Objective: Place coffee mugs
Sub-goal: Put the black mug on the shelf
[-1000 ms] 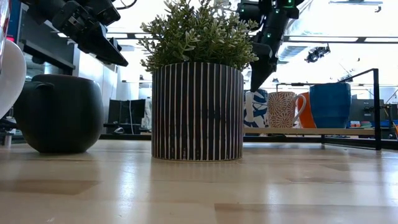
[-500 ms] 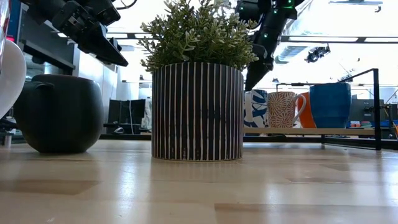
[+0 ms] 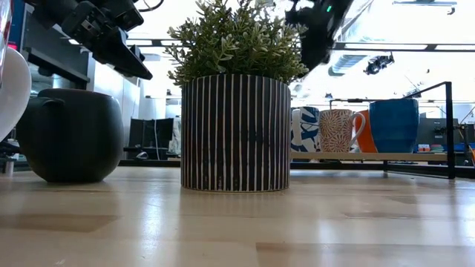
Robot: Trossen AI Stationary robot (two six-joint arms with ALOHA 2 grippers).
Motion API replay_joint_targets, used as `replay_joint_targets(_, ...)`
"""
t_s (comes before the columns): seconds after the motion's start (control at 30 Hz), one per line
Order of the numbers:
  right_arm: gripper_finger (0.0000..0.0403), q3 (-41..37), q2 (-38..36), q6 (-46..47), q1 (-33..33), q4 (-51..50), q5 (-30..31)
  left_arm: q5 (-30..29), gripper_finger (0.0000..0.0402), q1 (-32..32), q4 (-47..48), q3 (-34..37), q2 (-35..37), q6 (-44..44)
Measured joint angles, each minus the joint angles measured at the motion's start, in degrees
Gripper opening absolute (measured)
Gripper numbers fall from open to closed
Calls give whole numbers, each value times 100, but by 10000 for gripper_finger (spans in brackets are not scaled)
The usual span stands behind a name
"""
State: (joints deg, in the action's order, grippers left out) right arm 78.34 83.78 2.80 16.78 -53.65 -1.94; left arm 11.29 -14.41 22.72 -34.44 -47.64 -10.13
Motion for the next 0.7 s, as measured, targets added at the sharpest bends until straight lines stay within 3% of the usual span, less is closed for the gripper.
replay_joint_targets(0.3,21,-138,-899,1308,-1391,-840,-232,37,104,2,39,0,0,235)
replay_joint_targets(0.53,21,-559,-1081,2231,-2818,-828,496,345,104,273,1183,0,-1,1077)
replay_joint_targets(0.7,21,-626,-1068,2844,-3545,-813,1132,292,104,616,1417,-152,11,1306)
